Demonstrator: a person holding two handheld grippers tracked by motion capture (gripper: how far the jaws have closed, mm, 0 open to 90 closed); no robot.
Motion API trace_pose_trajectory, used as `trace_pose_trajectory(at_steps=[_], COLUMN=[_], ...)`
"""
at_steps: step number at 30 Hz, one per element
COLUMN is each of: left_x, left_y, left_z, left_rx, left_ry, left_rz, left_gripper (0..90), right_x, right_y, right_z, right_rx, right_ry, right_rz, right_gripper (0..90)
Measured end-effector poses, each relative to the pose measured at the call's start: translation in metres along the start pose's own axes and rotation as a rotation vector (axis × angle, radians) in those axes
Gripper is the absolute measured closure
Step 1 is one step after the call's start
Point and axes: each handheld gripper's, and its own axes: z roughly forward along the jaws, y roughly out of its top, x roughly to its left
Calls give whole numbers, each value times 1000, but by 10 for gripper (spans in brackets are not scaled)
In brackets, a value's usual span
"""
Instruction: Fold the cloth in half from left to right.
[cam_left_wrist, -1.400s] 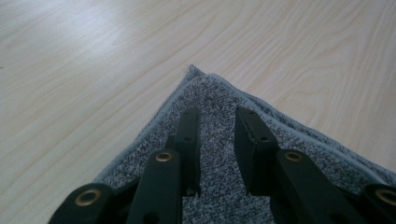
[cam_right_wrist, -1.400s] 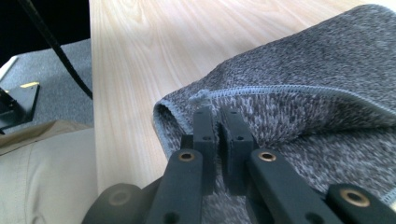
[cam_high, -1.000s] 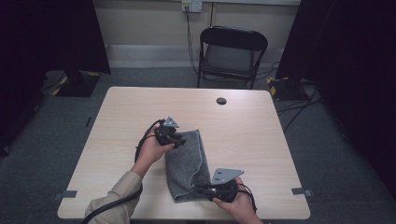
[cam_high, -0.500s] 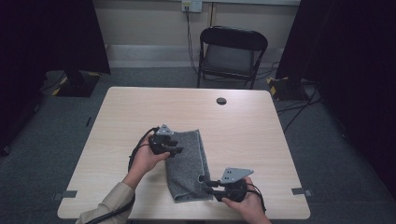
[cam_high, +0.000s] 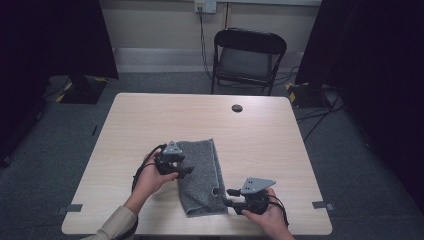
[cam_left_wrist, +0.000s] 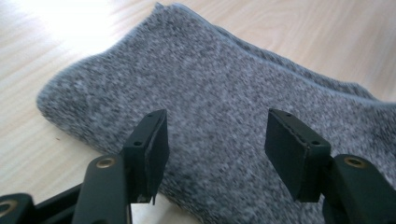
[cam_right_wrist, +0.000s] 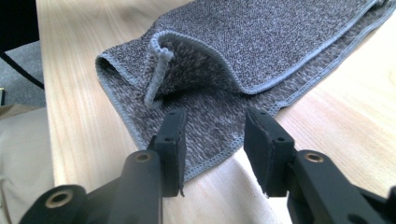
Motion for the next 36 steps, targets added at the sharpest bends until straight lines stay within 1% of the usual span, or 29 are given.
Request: trace_pose_trajectory(at_steps=[1, 3, 4, 7, 12, 13, 16, 18, 20, 22, 24, 25, 26, 27, 29, 31, 33, 34, 36], left_x=[-1, -2, -2, -1, 6, 8, 14, 19, 25, 31, 36, 38, 39, 40, 40, 39, 35, 33, 27], left_y=[-2, -4, -6, -7, -6, -6, -1, 4, 8, 12, 15, 16, 16, 16, 17, 16, 14, 12, 8], left_z=[0, 2, 4, 7, 17, 19, 26, 30, 34, 38, 41, 42, 42, 39, 36, 28, 18, 12, 2], left_rx=[2, 6, 19, 25, 33, 34, 37, 40, 42, 39, 32, 24, 19, 6, 1, -8, -12, -14, -18], left_ry=[-2, -4, -5, -9, -3, 0, 4, 4, 14, 25, 28, 28, 25, 24, 25, 24, 18, 22, 8], left_rz=[6, 5, 10, 5, -6, -8, -10, -11, -6, -14, -23, -29, -33, -38, -38, -30, -27, -17, -11], left_gripper=[385, 374, 371, 367, 360, 359, 357, 354, 354, 348, 347, 347, 345, 343, 343, 337, 323, 323, 319], right_x=[0, 1, 1, 2, 2, 2, 1, -3, -5, -13, -19, -19, -22, -23, -23, -21, -19, -19, -18], right_y=[0, 1, 1, 3, 4, 5, 9, 14, 16, 22, 27, 27, 31, 32, 34, 36, 38, 38, 39], right_z=[1, 7, 9, 17, 27, 29, 34, 40, 43, 51, 56, 56, 61, 63, 65, 68, 72, 72, 72], right_rx=[5, 17, 22, 37, 51, 61, 65, 66, 67, 67, 66, 66, 69, 70, 68, 70, 69, 69, 69], right_ry=[-2, -2, -2, 0, -6, -7, -6, -10, -15, -35, -37, -37, -40, -43, -46, -48, -53, -53, -50], right_rz=[-1, -14, -16, -31, -39, -44, -59, -64, -62, -62, -57, -57, -48, -52, -50, -50, -38, -38, -32], right_gripper=[598, 604, 606, 608, 611, 615, 611, 604, 603, 600, 596, 596, 594, 590, 586, 582, 561, 561, 540])
